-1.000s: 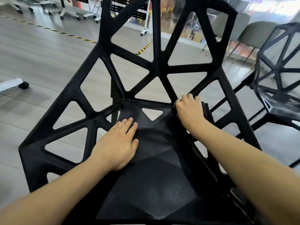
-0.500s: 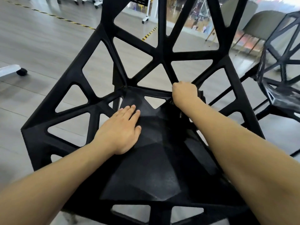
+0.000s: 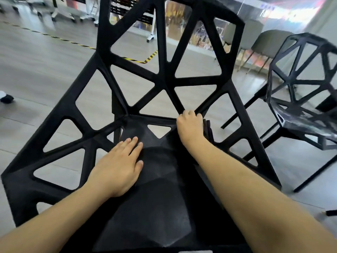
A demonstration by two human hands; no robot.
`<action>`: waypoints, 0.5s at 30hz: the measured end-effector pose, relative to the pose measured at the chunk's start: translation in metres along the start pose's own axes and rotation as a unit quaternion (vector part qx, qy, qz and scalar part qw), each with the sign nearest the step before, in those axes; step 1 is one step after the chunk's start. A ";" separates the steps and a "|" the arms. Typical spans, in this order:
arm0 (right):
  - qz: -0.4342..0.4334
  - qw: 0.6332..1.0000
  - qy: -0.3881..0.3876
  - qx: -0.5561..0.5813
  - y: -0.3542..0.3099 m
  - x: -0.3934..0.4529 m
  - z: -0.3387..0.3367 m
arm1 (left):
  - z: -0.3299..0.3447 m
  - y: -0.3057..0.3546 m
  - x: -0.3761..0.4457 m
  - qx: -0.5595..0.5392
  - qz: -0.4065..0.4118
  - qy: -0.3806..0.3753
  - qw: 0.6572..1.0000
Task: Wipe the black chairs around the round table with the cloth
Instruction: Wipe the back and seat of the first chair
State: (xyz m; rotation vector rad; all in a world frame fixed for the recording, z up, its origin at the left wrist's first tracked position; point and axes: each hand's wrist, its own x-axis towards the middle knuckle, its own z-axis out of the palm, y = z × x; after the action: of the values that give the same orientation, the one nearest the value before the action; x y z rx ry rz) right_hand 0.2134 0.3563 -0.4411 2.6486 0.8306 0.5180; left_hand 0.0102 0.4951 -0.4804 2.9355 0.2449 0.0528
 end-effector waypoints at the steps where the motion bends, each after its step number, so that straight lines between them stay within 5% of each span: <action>1: 0.008 1.000 0.000 -0.002 -0.002 0.006 0.002 | 0.000 0.000 0.001 -0.007 -0.001 0.000 1.000; 10: 0.054 0.982 -0.032 0.179 0.013 0.028 0.007 | -0.001 0.007 -0.001 0.016 0.007 -0.004 1.000; 15: 0.057 0.950 0.012 0.306 -0.002 0.024 0.012 | -0.001 0.007 -0.002 -0.002 0.013 -0.004 1.000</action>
State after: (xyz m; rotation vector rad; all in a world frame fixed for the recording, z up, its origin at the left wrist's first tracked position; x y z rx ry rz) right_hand 0.2357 0.3695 -0.4466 3.2757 0.9756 0.3573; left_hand 0.0090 0.4886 -0.4778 2.9338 0.2046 0.0464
